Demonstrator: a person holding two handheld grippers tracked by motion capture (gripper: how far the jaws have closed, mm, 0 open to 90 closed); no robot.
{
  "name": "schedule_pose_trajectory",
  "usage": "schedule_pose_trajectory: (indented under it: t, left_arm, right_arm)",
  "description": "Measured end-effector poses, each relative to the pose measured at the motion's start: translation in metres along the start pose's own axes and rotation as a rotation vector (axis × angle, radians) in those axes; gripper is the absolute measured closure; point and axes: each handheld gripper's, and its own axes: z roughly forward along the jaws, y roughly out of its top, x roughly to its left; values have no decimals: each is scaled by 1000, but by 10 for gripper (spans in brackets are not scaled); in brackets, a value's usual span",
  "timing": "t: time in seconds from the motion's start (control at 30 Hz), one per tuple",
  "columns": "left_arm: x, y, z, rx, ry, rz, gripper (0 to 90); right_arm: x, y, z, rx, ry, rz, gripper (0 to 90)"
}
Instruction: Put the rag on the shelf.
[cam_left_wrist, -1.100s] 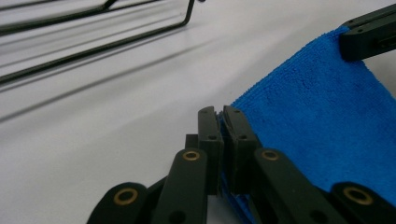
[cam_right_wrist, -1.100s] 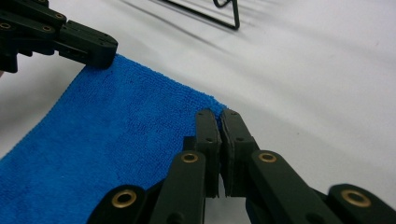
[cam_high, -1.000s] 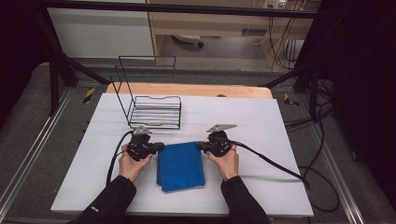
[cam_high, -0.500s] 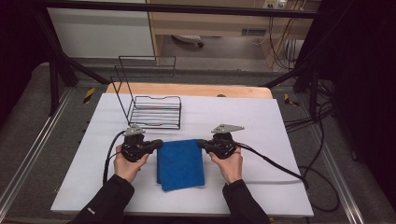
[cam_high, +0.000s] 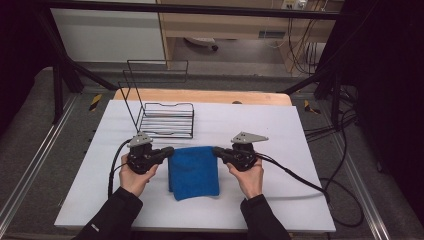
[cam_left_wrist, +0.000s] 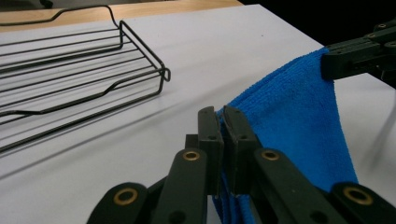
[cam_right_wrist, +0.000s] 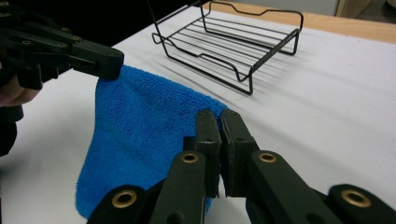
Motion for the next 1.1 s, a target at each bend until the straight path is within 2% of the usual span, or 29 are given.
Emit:
schedule_pose_trajectory:
  t: [0.1, 0.37, 1.1]
  left_arm:
    - [-2, 2, -3, -7, 16, 18, 865]
    - [-4, 7, -10, -37, 10, 12, 865]
    - [-9, 24, -40, -171, 20, 26, 865]
  right_arm:
    - [4, 4, -3, -16, -8, -18, 876]
    - [10, 11, -9, -42, -10, -44, 876]
    - [30, 40, -26, -156, 2, -113, 876]
